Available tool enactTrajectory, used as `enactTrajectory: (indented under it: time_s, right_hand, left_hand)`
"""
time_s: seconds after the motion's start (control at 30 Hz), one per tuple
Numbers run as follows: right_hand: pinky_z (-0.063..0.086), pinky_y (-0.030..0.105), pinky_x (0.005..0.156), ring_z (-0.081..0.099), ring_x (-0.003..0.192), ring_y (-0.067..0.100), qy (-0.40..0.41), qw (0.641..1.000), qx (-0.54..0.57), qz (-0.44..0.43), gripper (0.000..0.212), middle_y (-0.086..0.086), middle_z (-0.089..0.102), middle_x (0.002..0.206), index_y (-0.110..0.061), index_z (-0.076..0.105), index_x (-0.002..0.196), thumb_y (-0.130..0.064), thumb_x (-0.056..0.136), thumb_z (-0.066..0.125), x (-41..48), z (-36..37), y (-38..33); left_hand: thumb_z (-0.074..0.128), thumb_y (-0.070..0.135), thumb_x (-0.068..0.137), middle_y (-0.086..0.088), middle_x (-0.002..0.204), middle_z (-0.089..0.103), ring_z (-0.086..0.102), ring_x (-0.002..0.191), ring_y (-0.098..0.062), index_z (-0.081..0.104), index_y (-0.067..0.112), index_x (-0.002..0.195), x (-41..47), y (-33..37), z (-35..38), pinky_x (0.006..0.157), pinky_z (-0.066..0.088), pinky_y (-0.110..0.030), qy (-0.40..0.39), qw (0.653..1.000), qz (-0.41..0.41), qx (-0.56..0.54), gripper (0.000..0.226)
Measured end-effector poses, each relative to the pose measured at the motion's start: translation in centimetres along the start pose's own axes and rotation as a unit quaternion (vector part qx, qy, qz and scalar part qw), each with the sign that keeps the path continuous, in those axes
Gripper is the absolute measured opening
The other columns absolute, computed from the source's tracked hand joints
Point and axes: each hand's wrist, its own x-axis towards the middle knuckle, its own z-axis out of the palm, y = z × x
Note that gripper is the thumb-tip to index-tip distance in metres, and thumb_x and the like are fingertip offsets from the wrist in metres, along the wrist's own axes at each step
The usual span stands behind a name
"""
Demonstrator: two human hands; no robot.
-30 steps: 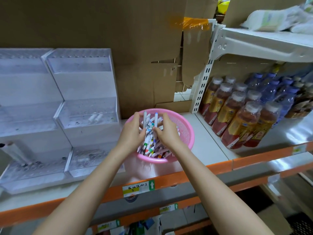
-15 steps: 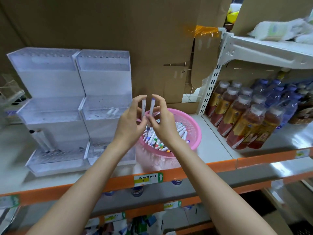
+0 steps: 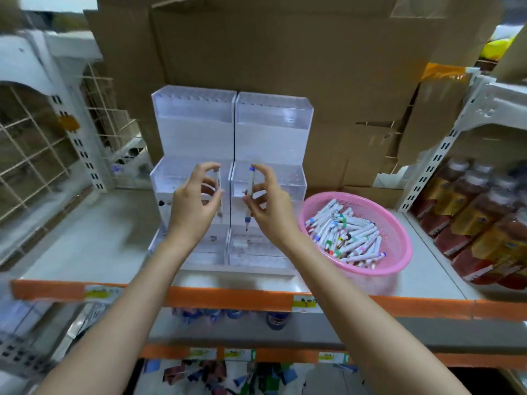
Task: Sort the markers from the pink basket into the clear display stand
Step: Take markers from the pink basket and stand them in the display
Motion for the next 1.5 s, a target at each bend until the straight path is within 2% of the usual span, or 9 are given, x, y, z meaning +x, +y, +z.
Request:
enactTrajectory:
  time_s: [0.07, 0.13, 0.27, 0.43, 0.6, 0.87, 1.1, 1.27, 1.5]
  right_hand:
    - [0.049, 0.02, 0.061, 0.061, 0.065, 0.015, -0.017, 1.0, 0.017, 0.005, 0.058, 0.0, 0.061, 0.09, -0.02, 0.039, 0.138, -0.005, 0.089, 0.064, 0.4, 1.7, -0.8]
    - [0.051, 0.025, 0.063, 0.061, 0.067, 0.019, -0.022, 0.999, 0.026, 0.005, 0.058, 0.0, 0.06, 0.09, -0.02, 0.039, 0.138, -0.005, 0.088, 0.064, 0.9, 3.2, -1.6]
    - [0.044, 0.01, 0.053, 0.056, 0.061, 0.011, -0.025, 0.999, 0.023, -0.011, 0.057, 0.0, 0.057, 0.088, -0.02, 0.041, 0.137, -0.004, 0.088, 0.065, 1.4, 5.6, -2.7]
    - [0.048, 0.021, 0.06, 0.058, 0.062, 0.011, -0.024, 1.0, 0.011, -0.015, 0.053, -0.003, 0.055, 0.083, -0.021, 0.043, 0.134, -0.006, 0.088, 0.066, 1.7, 8.3, -3.0]
    - [0.045, 0.015, 0.053, 0.059, 0.062, 0.012, -0.016, 1.0, 0.011, -0.003, 0.052, -0.011, 0.051, 0.078, -0.023, 0.045, 0.13, -0.004, 0.087, 0.067, 2.0, 10.4, -3.3]
    - [0.055, 0.039, 0.065, 0.062, 0.073, 0.015, 0.041, 0.999, -0.03, -0.01, 0.051, -0.011, 0.051, 0.081, -0.026, 0.046, 0.13, -0.01, 0.087, 0.067, 2.1, 12.3, -2.8]
    - [0.055, 0.036, 0.06, 0.063, 0.07, 0.014, 0.065, 0.998, -0.022, -0.003, 0.046, 0.003, 0.058, 0.084, -0.028, 0.046, 0.126, -0.008, 0.089, 0.065, 0.6, 13.1, -1.9]
    - [0.055, 0.043, 0.064, 0.064, 0.07, 0.016, 0.064, 0.998, -0.011, 0.007, 0.045, 0.003, 0.061, 0.082, -0.031, 0.045, 0.123, -0.005, 0.09, 0.062, 0.6, 13.3, -1.9]
    - [0.055, 0.037, 0.063, 0.066, 0.067, 0.014, 0.054, 0.998, -0.01, 0.01, 0.042, -0.003, 0.063, 0.074, -0.023, 0.047, 0.124, -0.007, 0.09, 0.064, 0.7, 13.1, -2.2]
  left_hand:
    - [0.069, 0.006, 0.083, -0.001, 0.082, 0.062, 0.062, 0.07, -0.012, 0.055, 0.016, 0.118, 0.2, -1.2, -1.2, 0.066, 0.049, -0.014, 0.011, 1.0, -0.025, -0.008, 0.039]
    - [0.07, 0.004, 0.081, -0.001, 0.082, 0.062, 0.062, 0.069, -0.012, 0.057, 0.014, 0.116, 0.3, -2.2, -2.1, 0.066, 0.048, -0.013, 0.018, 0.999, -0.033, -0.018, 0.039]
    - [0.073, 0.003, 0.078, 0.0, 0.081, 0.063, 0.062, 0.073, -0.009, 0.057, 0.01, 0.111, 0.5, -3.9, -3.9, 0.07, 0.046, -0.007, 0.007, 0.999, -0.036, -0.022, 0.037]
    - [0.076, 0.005, 0.076, -0.004, 0.083, 0.066, 0.063, 0.073, -0.011, 0.06, 0.012, 0.109, 0.8, -5.9, -5.2, 0.072, 0.049, -0.012, -0.009, 0.999, -0.037, -0.026, 0.037]
    - [0.075, -0.001, 0.075, -0.007, 0.085, 0.068, 0.065, 0.076, -0.012, 0.063, 0.009, 0.101, 1.2, -7.8, -5.5, 0.069, 0.05, -0.007, -0.027, 0.998, -0.027, -0.043, 0.03]
    - [0.075, 0.001, 0.076, -0.007, 0.083, 0.068, 0.067, 0.076, -0.011, 0.063, 0.009, 0.098, 1.4, -9.4, -5.4, 0.069, 0.053, -0.012, -0.044, 0.997, -0.002, -0.065, 0.026]
    - [0.075, 0.003, 0.077, -0.004, 0.084, 0.069, 0.067, 0.079, -0.009, 0.066, 0.011, 0.098, 0.5, -10.1, -4.8, 0.073, 0.054, -0.019, -0.054, 0.996, 0.015, -0.069, 0.024]
    - [0.075, 0.005, 0.077, -0.002, 0.084, 0.069, 0.066, 0.08, -0.008, 0.066, 0.012, 0.098, 0.7, -10.6, -4.8, 0.073, 0.054, -0.022, -0.065, 0.996, 0.032, -0.061, 0.023]
    - [0.075, 0.005, 0.078, -0.004, 0.088, 0.07, 0.067, 0.081, -0.015, 0.066, 0.008, 0.103, 0.6, -11.0, -4.8, 0.075, 0.055, -0.031, -0.065, 0.995, 0.074, -0.026, 0.027]
